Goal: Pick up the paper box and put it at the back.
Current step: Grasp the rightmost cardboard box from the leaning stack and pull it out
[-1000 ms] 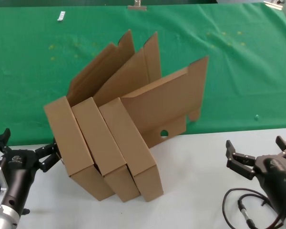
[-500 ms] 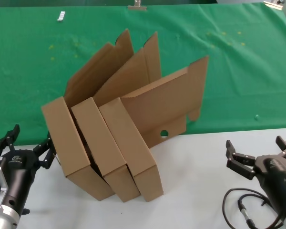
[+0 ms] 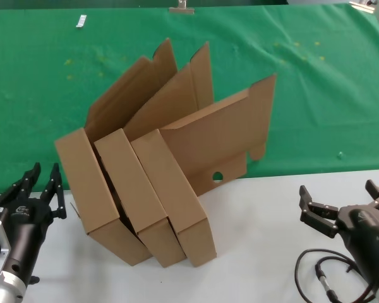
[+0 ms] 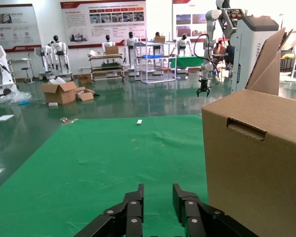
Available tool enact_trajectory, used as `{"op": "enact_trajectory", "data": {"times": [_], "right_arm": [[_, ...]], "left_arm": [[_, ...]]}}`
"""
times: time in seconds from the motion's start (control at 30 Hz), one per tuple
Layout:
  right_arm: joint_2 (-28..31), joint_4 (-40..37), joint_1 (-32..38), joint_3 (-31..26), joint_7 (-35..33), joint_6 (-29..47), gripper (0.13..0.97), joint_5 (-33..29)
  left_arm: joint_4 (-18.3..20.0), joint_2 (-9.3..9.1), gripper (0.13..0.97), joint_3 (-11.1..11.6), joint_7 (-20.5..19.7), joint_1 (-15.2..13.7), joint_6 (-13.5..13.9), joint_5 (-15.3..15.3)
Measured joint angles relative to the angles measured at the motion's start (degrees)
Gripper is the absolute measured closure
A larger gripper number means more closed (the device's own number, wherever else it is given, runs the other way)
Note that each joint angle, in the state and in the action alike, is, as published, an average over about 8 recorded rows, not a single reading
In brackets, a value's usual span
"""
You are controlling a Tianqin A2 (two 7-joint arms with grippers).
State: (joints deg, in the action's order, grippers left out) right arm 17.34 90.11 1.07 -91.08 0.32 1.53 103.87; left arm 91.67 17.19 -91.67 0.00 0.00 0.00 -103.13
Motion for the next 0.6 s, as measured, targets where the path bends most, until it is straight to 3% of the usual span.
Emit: {"op": "enact_trajectory", "data": {"times": [0.33,0.6], "right_arm": [[0.0,0.0,0.0,0.0,0.0,0.0,0.129,0.0],[0.0,0.0,0.0,0.0,0.0,0.0,0.129,0.0]], "left_arm": [[0.0,0.0,0.889,0.0,0.0,0.0,0.0,0.0],[0.0,0.0,0.94,0.0,0.0,0.0,0.0,0.0]]}}
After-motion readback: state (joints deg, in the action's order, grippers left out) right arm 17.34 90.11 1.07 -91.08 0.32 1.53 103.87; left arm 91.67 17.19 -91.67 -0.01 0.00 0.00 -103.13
